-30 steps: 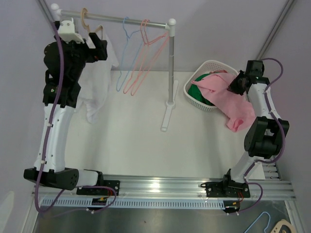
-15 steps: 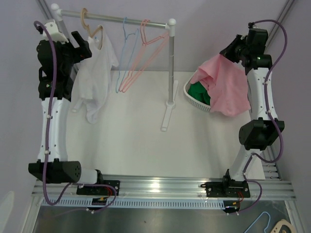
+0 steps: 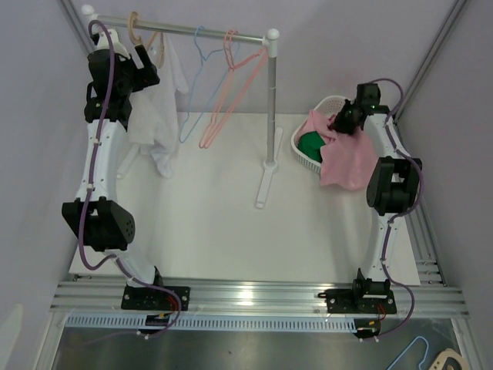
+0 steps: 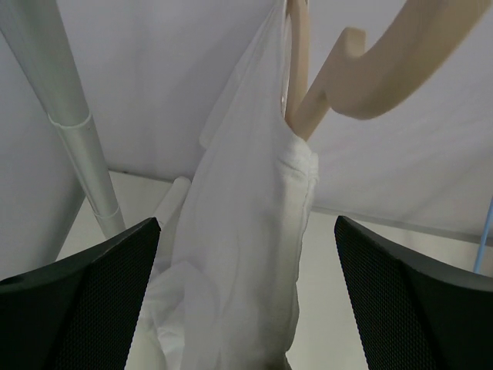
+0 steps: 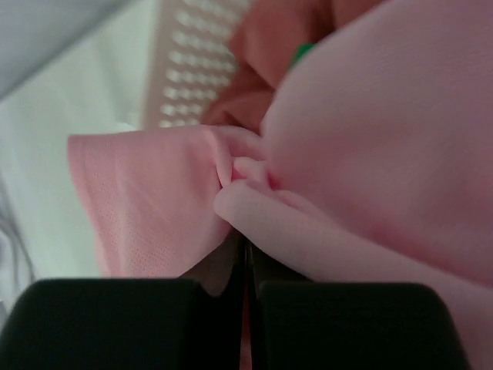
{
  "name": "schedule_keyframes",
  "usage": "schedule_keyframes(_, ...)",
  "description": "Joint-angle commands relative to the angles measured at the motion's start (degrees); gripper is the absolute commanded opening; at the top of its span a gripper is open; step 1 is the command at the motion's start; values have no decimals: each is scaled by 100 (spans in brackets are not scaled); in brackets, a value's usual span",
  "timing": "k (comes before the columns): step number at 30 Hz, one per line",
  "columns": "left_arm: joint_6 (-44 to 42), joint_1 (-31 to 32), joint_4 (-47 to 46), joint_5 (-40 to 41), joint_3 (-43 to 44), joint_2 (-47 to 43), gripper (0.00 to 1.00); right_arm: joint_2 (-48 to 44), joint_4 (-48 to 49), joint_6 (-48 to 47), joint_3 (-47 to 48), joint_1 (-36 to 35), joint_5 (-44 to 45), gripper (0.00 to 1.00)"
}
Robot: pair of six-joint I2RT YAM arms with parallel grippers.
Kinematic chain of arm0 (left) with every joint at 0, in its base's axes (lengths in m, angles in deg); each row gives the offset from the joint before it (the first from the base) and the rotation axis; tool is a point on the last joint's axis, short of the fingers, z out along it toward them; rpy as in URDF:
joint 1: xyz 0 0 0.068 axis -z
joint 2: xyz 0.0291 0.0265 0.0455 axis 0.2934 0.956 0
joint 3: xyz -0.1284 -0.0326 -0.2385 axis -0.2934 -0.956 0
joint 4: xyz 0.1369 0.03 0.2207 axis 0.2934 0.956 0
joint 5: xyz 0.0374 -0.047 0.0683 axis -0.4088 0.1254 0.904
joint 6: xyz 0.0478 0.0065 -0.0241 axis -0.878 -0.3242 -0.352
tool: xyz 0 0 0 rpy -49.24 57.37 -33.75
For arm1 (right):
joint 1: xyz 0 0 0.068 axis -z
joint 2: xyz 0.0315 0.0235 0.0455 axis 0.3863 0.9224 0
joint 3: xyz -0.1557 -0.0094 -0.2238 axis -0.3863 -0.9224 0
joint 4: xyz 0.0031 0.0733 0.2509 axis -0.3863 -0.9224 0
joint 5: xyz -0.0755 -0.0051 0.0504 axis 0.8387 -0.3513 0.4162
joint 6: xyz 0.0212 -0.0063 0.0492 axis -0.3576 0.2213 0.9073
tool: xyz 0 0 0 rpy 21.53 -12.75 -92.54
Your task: Remove the t-shirt from the hanger
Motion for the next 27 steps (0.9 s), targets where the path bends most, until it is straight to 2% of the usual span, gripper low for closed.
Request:
schedule_keyframes(1, 14, -34, -225, -69, 347, 1, 99, -208, 342, -107, -443, -53, 382, 0)
schedule_keyframes(6, 49, -25, -358, 97, 198, -280, 100, -296, 141, -213, -251, -71, 461, 2)
schedule_keyframes(7, 40, -34, -436, 167, 145, -446, 100, -296, 123, -222, -224, -80, 479, 31)
schedule_keyframes(8, 22, -25, -489, 185, 32, -543, 99, -296, 114, -213, -198, -80, 496, 47)
schedule_keyframes(9, 5, -25, -533, 246, -56, -631, 99, -322, 105, -222, -197, -97, 522, 74)
schedule_keyframes(10, -13, -34, -568, 273, -83, -771, 99, -349, 114, -222, -215, -97, 566, 82)
schedule_keyframes(12, -65, -25, -577, 282, -75, -878, 100, -419, 140, -196, -232, -97, 619, 91)
schedule_keyframes(19, -22, -34, -665, 125, 214, -923, 99, -595, 193, -195, -224, -88, 540, 93)
schedule_keyframes(24, -22, -25, -455, 71, 733, -361, 99, -674, 202, -187, -224, -36, 470, 93)
schedule_keyframes(27, -83, -34, -227, 28, 1346, 60, 98, -727, 211, -196, -215, -9, 452, 94)
